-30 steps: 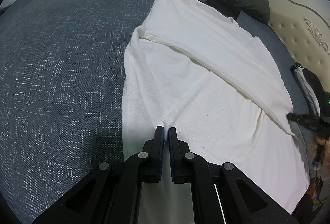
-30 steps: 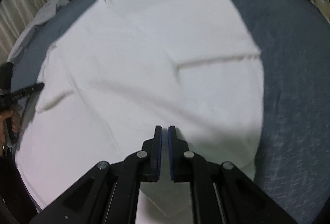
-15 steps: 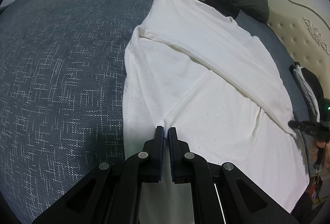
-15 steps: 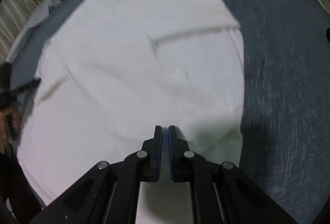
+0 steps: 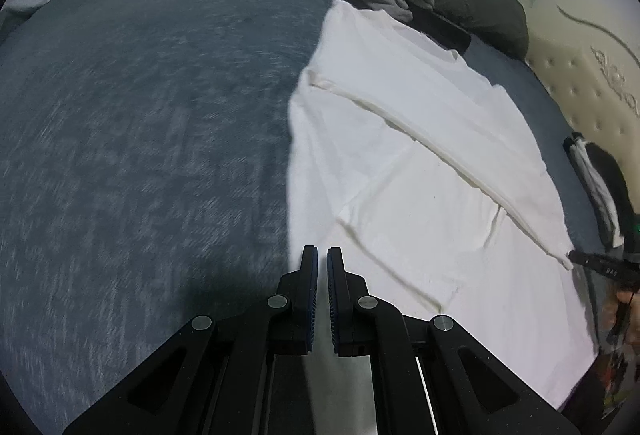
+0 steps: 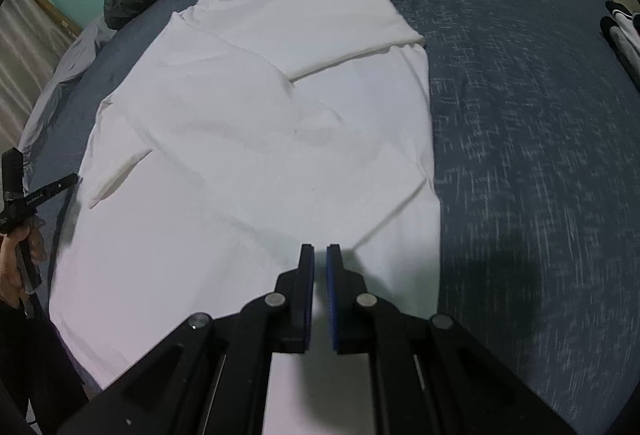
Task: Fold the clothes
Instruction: 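Open both tools and lower them onto the shirt hem edge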
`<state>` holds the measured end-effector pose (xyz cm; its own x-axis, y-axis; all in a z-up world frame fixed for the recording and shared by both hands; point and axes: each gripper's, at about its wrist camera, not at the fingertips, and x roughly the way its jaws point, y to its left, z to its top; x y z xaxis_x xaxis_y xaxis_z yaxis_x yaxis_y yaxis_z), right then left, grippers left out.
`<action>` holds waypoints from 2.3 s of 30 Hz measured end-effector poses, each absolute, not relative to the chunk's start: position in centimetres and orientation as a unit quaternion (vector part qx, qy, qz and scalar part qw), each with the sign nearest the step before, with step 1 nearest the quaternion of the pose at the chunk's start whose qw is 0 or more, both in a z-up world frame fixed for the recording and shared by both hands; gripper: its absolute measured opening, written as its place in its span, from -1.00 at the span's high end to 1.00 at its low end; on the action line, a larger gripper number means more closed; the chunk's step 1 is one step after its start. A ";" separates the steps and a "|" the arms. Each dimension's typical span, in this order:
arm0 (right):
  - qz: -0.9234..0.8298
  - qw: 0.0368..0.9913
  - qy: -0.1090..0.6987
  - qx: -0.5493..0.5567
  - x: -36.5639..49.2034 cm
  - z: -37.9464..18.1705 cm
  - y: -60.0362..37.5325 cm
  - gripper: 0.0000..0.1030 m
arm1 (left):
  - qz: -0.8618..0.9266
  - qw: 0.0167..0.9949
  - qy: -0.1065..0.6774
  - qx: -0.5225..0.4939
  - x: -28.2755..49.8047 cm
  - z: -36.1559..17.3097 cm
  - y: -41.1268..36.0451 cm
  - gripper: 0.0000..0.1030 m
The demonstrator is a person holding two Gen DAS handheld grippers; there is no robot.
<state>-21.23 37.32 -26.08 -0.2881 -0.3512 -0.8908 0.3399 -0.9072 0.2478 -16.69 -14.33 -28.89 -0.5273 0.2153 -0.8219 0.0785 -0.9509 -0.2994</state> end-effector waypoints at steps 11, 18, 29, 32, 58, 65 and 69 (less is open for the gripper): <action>-0.815 0.216 -0.027 0.537 -18.5 -23.0 42.0 0.89 | 0.845 0.057 -0.142 -0.512 -11.9 -27.1 -13.1 0.26; -0.816 0.229 -0.029 0.530 -16.3 -21.8 42.4 0.89 | 0.835 0.067 -0.124 -0.533 -8.8 -26.4 -12.2 0.21; -0.809 0.214 -0.029 0.546 -13.3 -22.1 45.7 0.76 | 0.819 0.065 -0.143 -0.553 -3.4 -26.5 -13.5 -0.04; -0.808 0.211 -0.032 0.549 -12.2 -22.3 46.4 0.66 | 0.815 0.069 -0.143 -0.557 -2.7 -26.5 -13.5 -0.11; -0.797 0.196 -0.027 0.571 -7.7 -23.7 48.5 0.46 | 0.794 0.063 -0.114 -0.594 -1.6 -30.5 -11.1 -0.39; -0.796 0.194 -0.032 0.573 -7.9 -24.0 48.6 0.45 | 0.793 0.070 -0.089 -0.599 -2.1 -31.0 -9.7 -0.67; -0.794 0.195 -0.034 0.575 -7.8 -24.2 48.8 0.45 | 0.795 0.068 -0.085 -0.596 -2.1 -30.9 -9.6 -0.67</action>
<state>-7.83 48.75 -24.24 -0.2634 -0.3479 -0.8998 0.2699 -0.9220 0.2775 -2.11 -9.55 -30.94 -0.2796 0.2096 -0.9370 -0.0071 -0.9763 -0.2163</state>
